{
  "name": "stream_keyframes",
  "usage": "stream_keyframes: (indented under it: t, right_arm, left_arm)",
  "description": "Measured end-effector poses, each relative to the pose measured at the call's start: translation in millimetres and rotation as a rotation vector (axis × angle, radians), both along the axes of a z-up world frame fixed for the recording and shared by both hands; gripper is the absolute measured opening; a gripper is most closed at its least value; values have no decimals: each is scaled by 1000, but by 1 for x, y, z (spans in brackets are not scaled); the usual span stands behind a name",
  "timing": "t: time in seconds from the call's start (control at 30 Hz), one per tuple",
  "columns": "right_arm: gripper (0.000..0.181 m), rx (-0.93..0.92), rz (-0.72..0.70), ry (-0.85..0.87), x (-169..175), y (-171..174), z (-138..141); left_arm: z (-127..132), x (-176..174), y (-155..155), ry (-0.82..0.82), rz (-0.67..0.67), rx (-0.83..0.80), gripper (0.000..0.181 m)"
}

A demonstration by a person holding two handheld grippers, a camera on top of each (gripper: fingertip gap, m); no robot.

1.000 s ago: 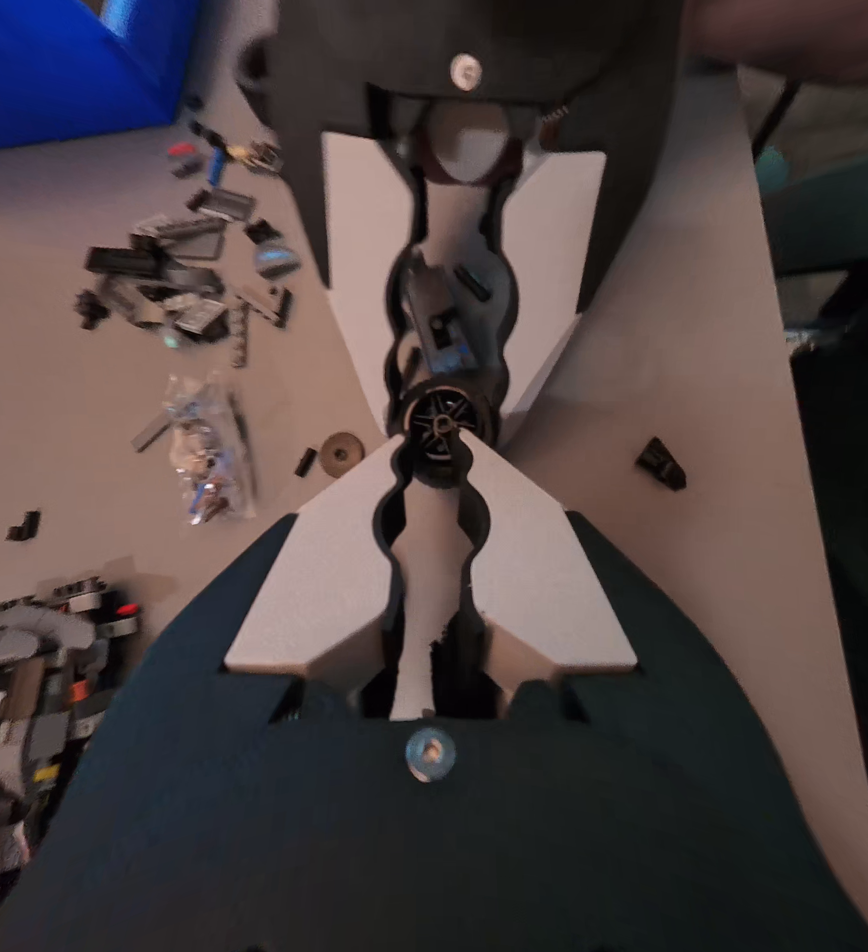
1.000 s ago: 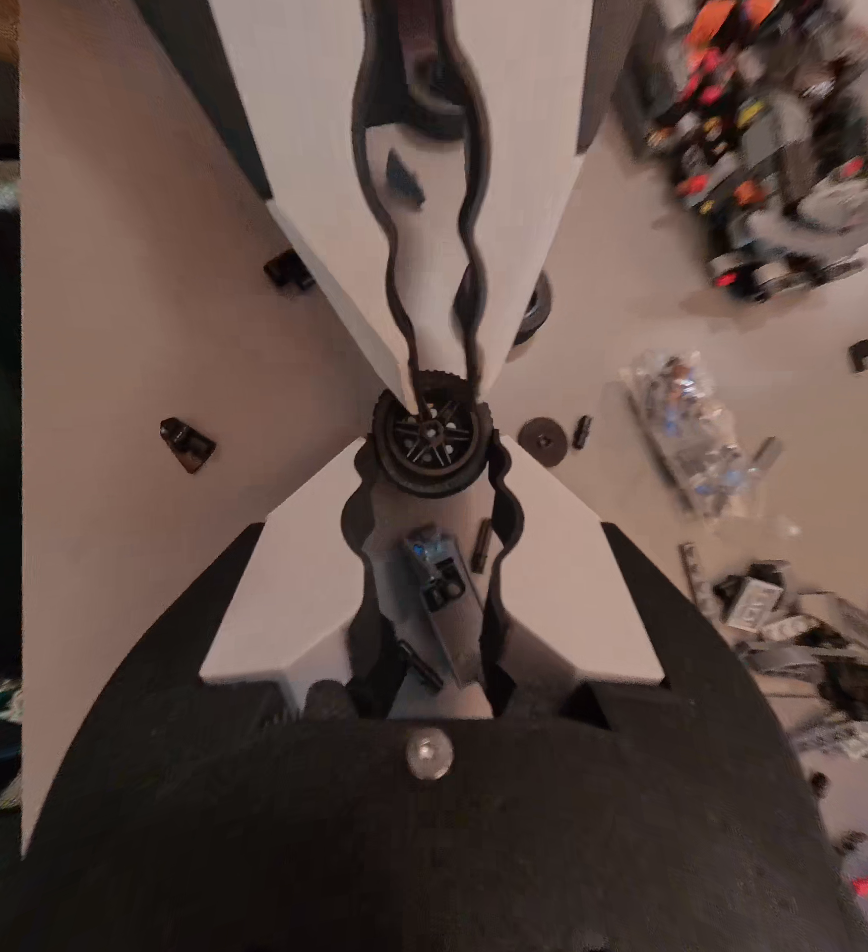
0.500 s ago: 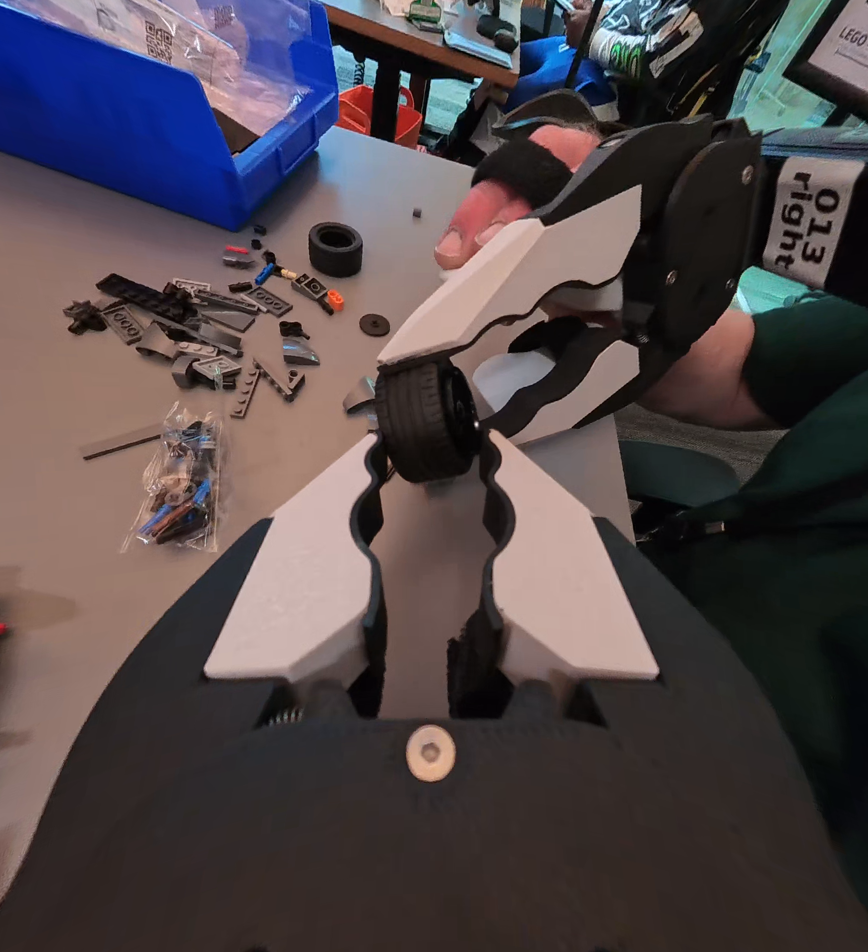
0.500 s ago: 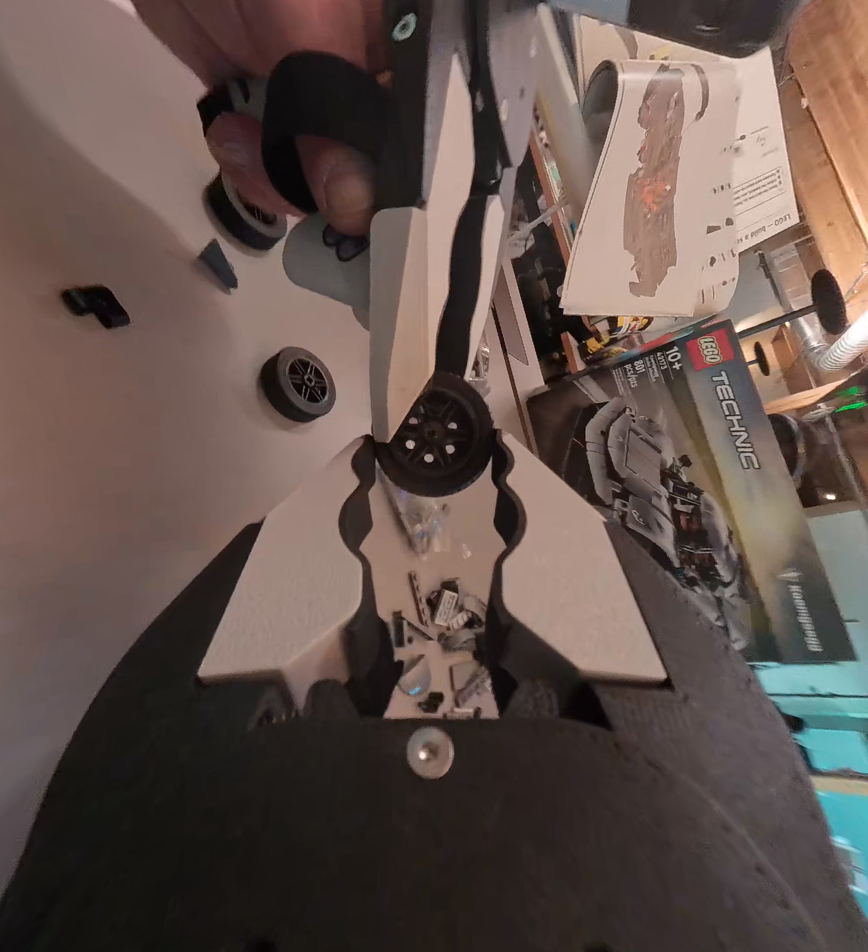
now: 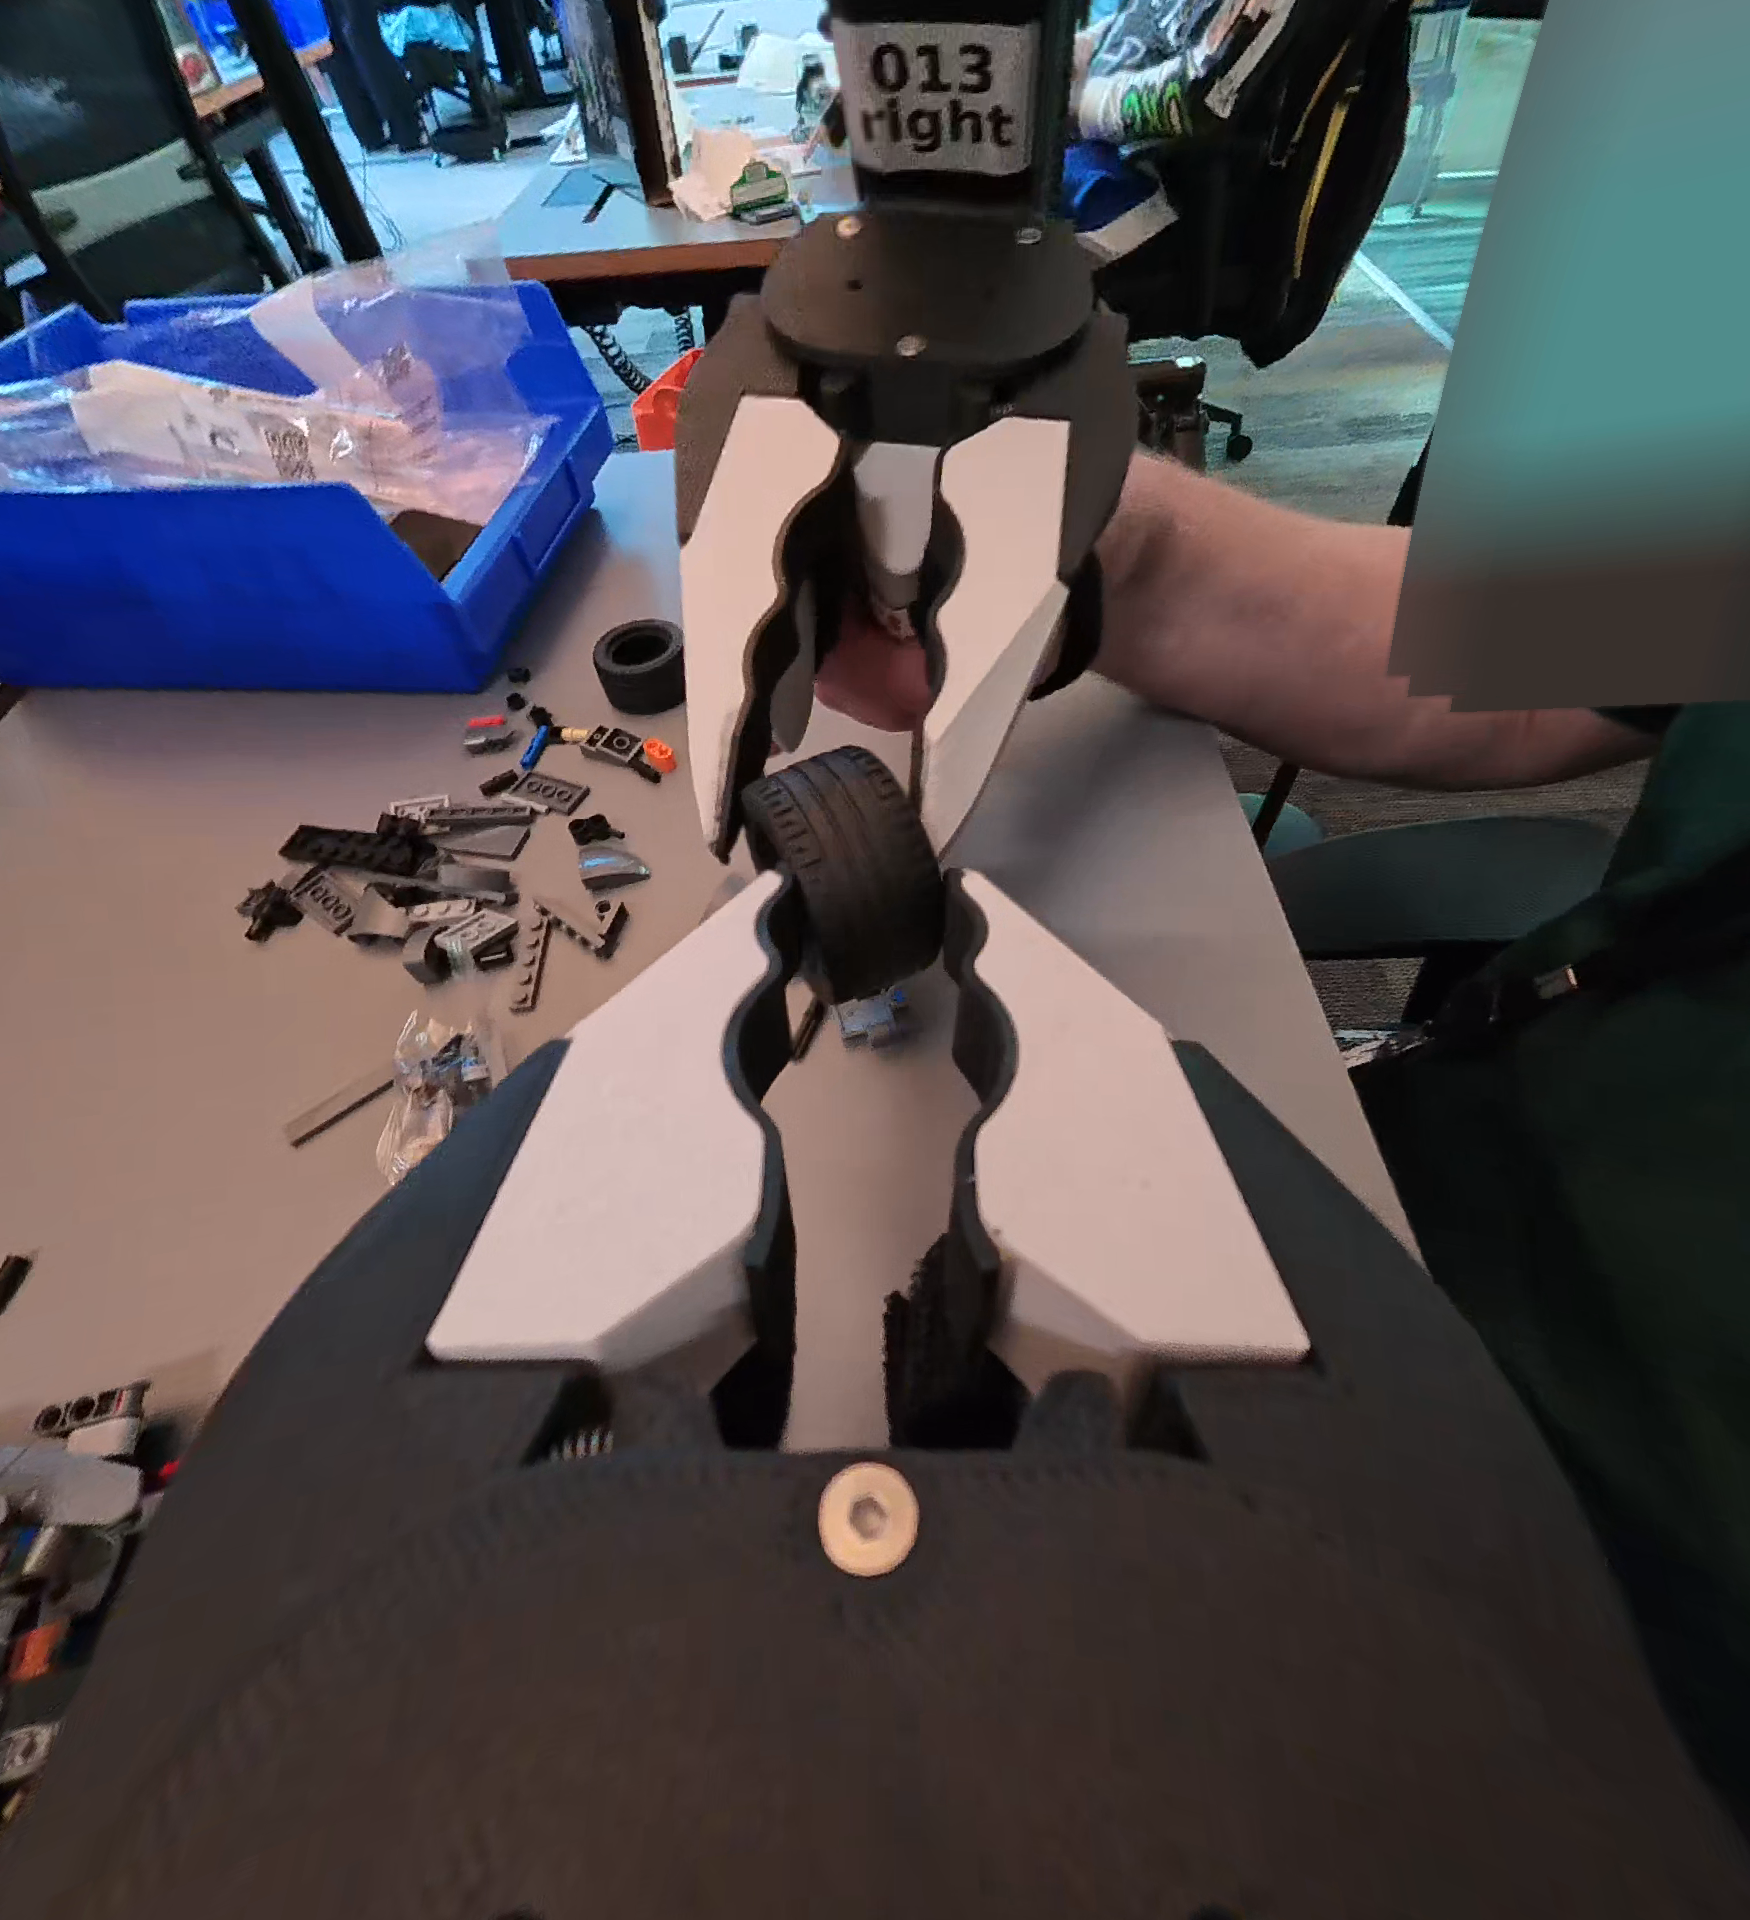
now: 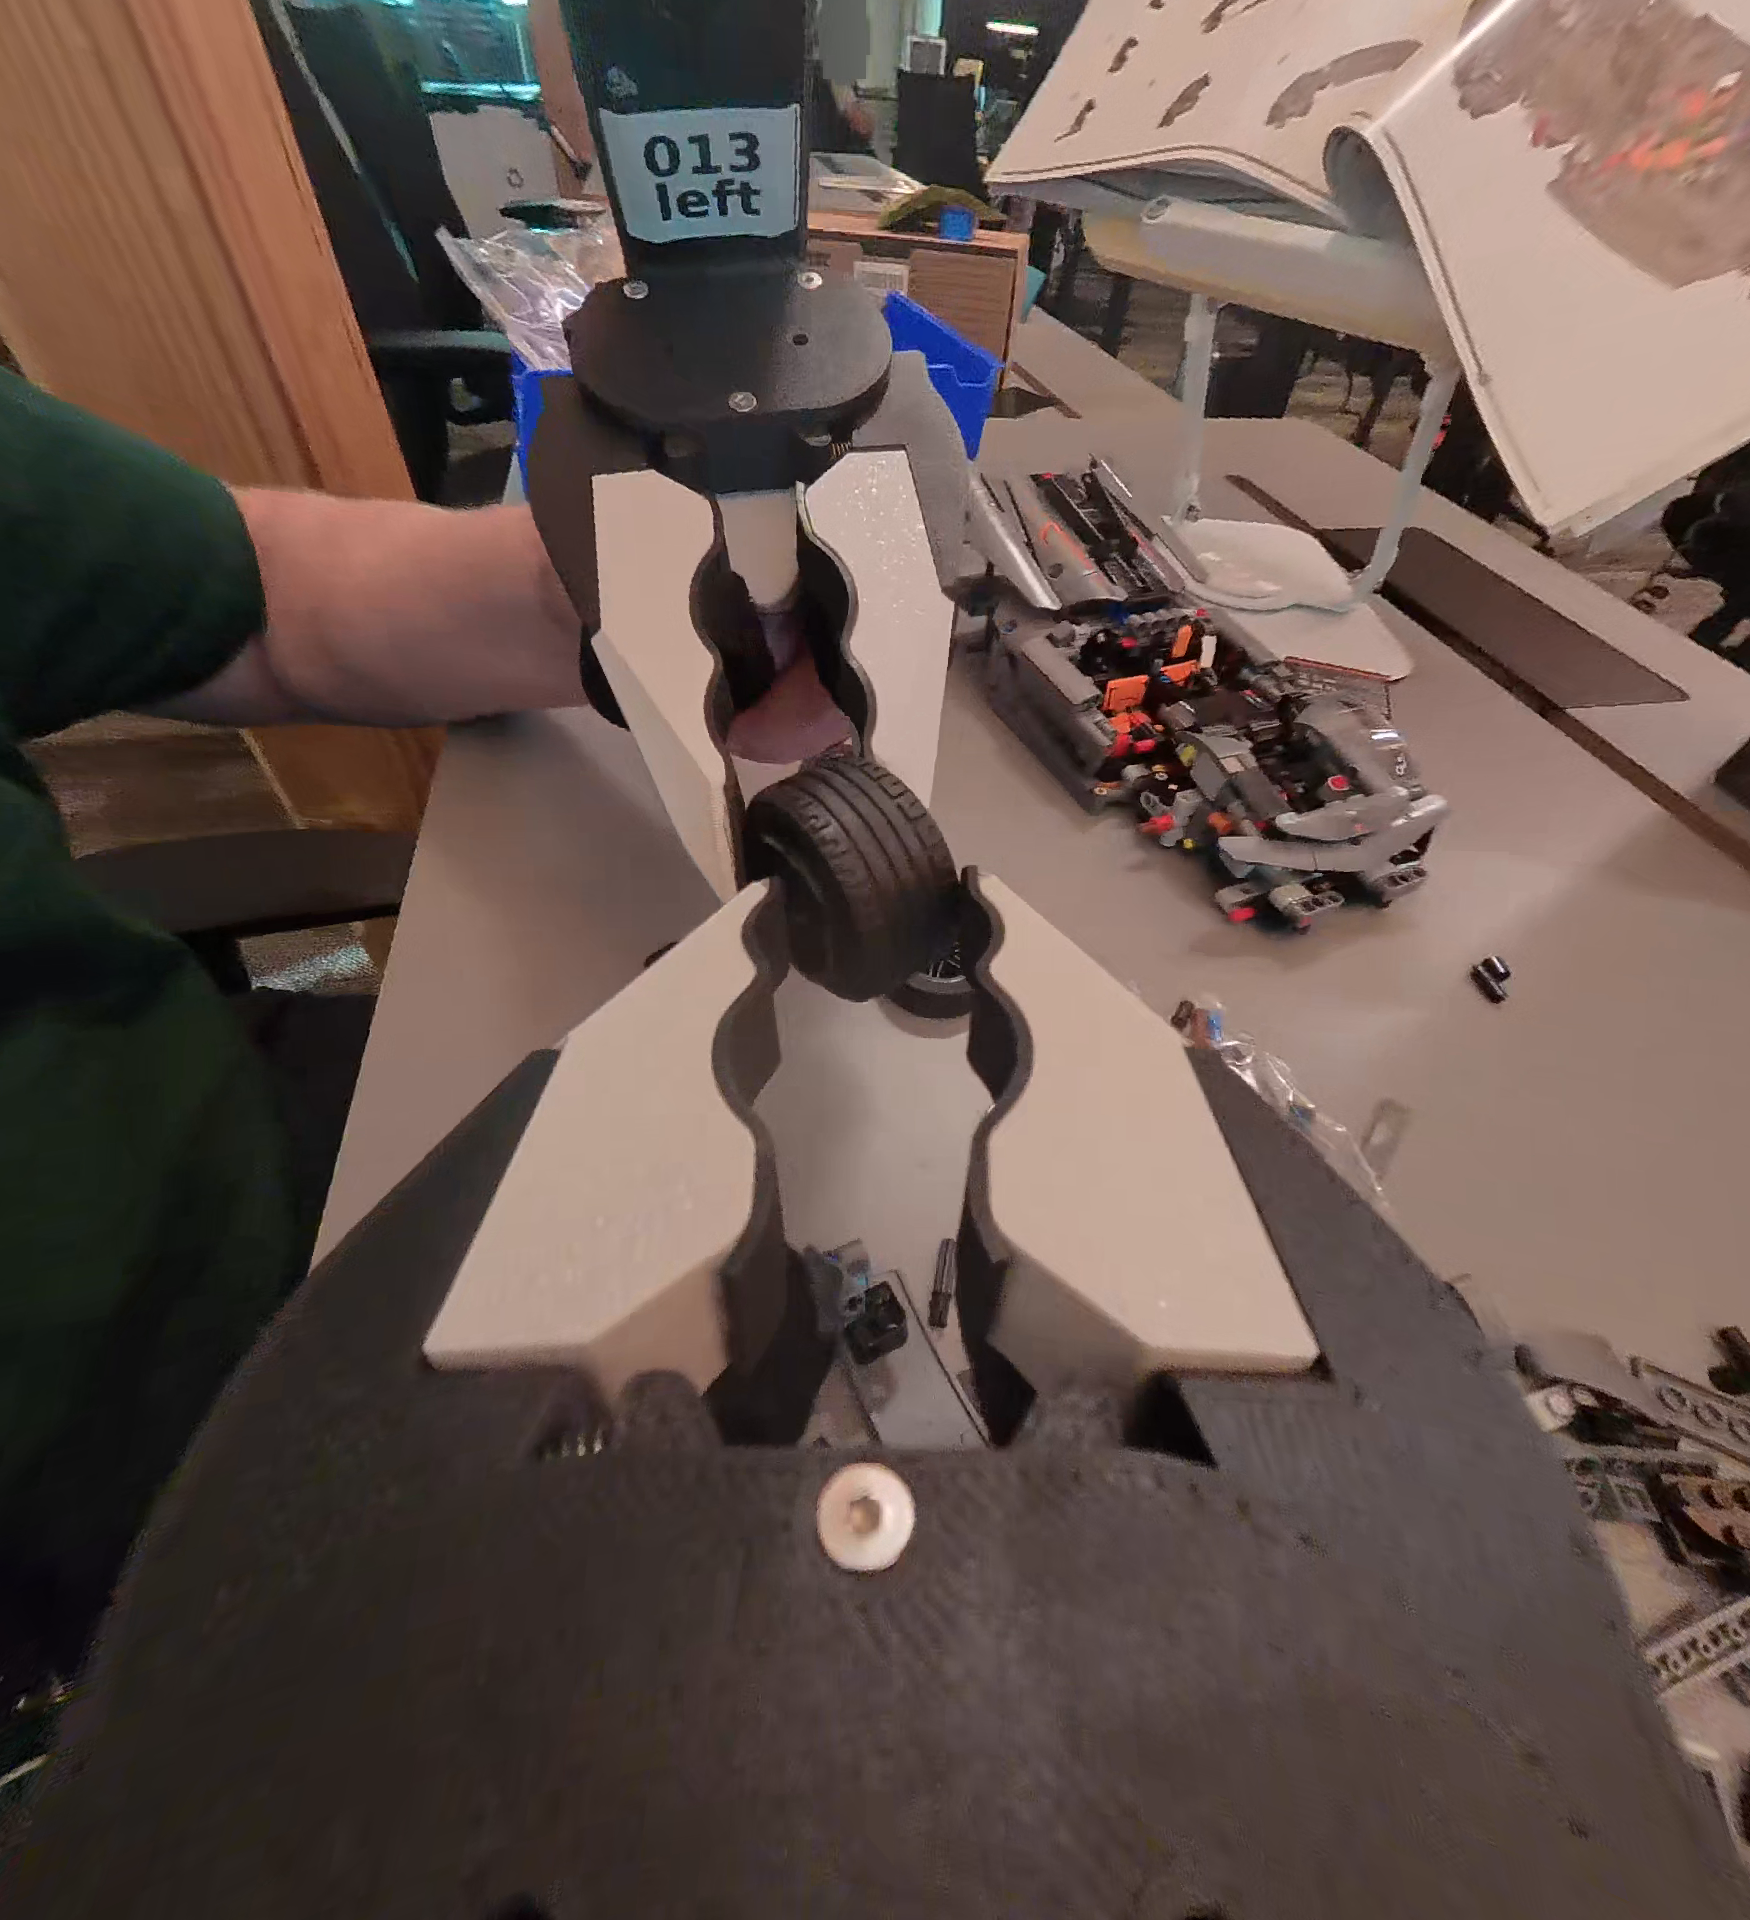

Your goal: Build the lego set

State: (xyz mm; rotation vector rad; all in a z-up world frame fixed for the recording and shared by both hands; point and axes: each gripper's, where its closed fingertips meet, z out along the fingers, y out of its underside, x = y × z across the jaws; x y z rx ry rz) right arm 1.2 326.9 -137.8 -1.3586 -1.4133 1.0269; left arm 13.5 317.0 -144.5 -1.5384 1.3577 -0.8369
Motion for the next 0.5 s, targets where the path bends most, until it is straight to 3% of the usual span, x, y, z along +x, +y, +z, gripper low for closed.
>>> stream_keyframes:
  t: [0.17,0.5]
  right_arm:
    - [28,17,19,23,2,-4,4]
    - [24,18,-103,21,-3,5,5]
  left_arm:
    - [5,3,-5,-34,-42,-4,22]
    - [6,0,7,-28,50,77,26]
